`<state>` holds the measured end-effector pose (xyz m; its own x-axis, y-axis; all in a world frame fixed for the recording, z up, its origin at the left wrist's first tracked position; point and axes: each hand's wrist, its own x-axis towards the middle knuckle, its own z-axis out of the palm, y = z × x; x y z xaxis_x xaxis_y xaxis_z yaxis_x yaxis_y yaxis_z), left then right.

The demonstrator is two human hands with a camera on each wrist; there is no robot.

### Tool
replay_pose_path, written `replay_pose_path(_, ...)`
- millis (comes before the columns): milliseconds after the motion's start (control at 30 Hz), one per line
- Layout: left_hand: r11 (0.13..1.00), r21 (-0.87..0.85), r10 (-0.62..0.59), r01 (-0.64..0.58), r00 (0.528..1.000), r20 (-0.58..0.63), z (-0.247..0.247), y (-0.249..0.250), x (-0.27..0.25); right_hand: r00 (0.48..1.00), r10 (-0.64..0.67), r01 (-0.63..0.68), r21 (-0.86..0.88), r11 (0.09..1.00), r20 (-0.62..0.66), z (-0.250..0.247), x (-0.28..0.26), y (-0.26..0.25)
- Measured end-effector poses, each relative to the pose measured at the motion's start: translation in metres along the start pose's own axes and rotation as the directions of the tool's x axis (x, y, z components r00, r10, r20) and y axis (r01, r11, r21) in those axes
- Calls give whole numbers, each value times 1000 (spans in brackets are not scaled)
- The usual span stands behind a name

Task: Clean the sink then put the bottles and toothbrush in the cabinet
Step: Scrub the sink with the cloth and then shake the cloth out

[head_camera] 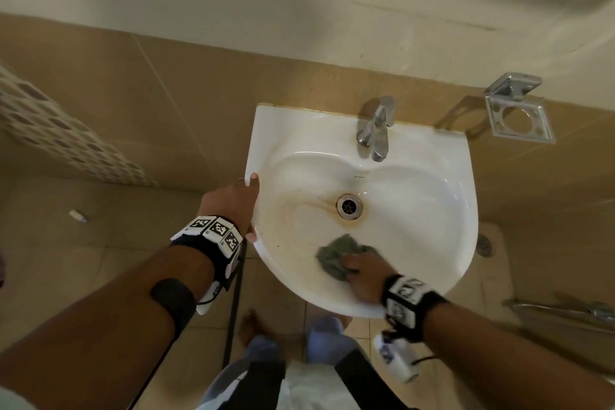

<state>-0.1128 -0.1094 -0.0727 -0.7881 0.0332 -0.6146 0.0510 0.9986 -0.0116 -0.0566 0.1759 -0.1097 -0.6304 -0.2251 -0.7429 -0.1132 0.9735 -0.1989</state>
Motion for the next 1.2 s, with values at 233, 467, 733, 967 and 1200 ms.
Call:
replay_pose_path(233,999,29,-14,15,1000,-4,-1,5,0,991,56,-82,-220,972,-119,-55,98,24)
replay_pose_path(467,1000,-30,-3,3,1000,-4,-2,0,-5,974,-223,225,-375,899,50,-26,100,-87)
replay_pose_path(733,997,-77,-19,19,1000,-2,0,-1,-4,909,319,-329,9,944,-269,-39,118,64)
replay_pose_path(967,997,-73,-33,31,999,-31,2,0,-4,991,88,-59,273,960,-97,-46,139,-69)
replay_pose_path(1200,995,-86,-52,52,999,-1,0,1,-3,977,-83,172,493,853,-196,-55,117,-80)
